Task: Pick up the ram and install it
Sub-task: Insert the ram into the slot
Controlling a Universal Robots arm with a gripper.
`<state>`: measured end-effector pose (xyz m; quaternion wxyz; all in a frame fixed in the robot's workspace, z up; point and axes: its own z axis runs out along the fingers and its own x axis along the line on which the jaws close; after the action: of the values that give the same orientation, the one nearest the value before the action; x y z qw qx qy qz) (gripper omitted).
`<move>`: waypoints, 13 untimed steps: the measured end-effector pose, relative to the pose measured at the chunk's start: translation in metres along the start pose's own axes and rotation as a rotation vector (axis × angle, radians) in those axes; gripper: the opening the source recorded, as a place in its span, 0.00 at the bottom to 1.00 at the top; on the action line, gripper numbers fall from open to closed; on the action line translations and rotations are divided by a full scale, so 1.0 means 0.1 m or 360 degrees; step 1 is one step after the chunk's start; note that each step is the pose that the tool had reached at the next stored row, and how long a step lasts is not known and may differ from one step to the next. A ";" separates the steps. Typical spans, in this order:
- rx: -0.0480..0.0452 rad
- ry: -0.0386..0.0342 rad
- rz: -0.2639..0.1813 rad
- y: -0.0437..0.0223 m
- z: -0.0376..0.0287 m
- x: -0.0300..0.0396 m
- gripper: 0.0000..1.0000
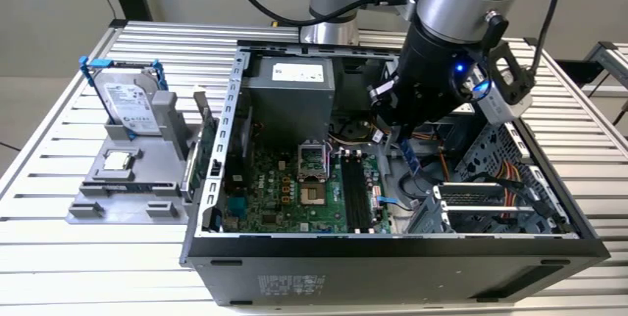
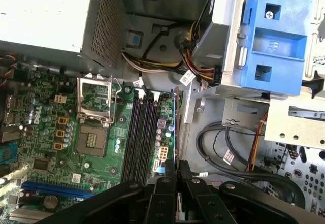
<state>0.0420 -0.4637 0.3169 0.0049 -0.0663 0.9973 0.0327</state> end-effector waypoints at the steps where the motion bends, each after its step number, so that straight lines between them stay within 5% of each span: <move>1: 0.0000 0.0000 0.0000 0.002 0.002 0.000 0.00; 13: 0.0000 0.0000 0.0000 0.012 0.011 -0.022 0.00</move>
<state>0.0440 -0.4622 0.3159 0.0049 -0.0663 0.9973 0.0326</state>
